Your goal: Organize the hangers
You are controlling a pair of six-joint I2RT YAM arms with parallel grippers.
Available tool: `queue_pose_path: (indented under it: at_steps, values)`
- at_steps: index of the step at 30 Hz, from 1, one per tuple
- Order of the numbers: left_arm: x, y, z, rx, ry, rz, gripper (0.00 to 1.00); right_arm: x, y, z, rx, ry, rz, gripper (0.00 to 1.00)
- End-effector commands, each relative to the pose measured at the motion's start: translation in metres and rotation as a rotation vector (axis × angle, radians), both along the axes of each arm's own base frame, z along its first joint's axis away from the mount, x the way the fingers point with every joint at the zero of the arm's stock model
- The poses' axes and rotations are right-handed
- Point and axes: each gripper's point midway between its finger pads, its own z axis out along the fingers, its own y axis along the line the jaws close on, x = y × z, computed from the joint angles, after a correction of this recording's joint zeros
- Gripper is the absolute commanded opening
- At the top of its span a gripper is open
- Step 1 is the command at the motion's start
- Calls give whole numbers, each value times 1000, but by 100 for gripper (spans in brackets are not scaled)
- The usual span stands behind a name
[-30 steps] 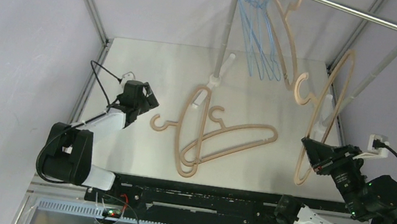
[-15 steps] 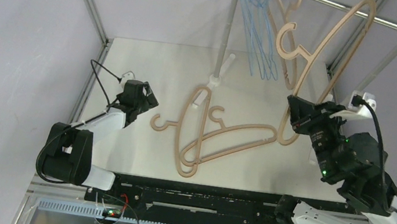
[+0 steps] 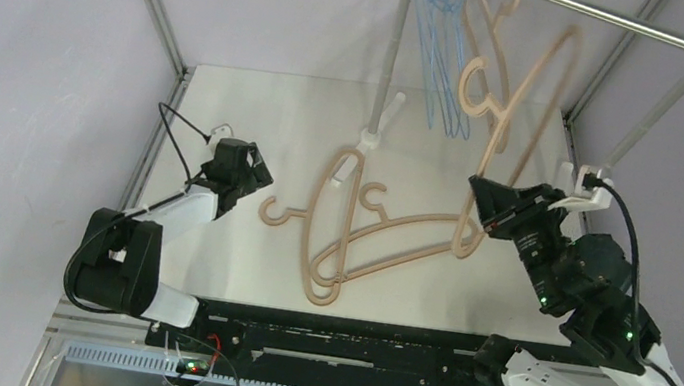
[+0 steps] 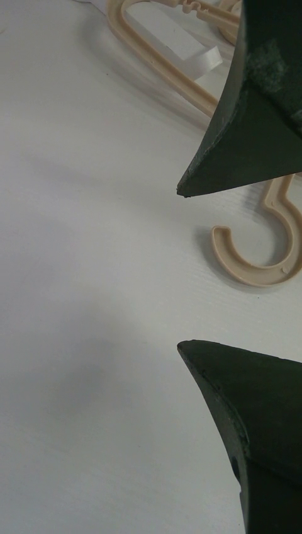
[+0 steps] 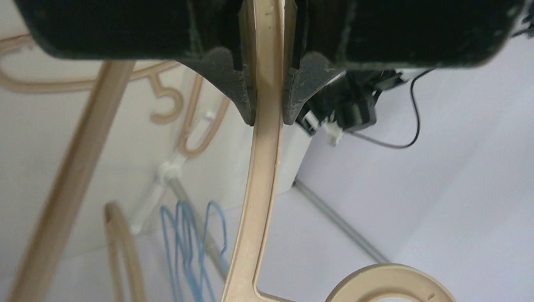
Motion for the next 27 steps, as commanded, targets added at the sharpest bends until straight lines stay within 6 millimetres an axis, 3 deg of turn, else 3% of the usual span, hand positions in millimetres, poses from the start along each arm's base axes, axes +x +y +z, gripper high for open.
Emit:
queue_pose_path:
  at_steps: [1, 5, 12, 27]
  values:
    - [15, 0, 24, 18, -66, 1, 89, -12, 25, -2, 171, 22, 107, 12]
    - [15, -2, 26, 7, -73, -4, 89, -13, 27, -14, 195, 31, 102, 13]
    - [15, -1, 26, 17, -73, -1, 89, -9, 10, 10, 203, -34, 56, 14]
    - [14, 3, 30, 38, -80, 10, 89, 29, 11, 27, 270, -28, 95, 14]
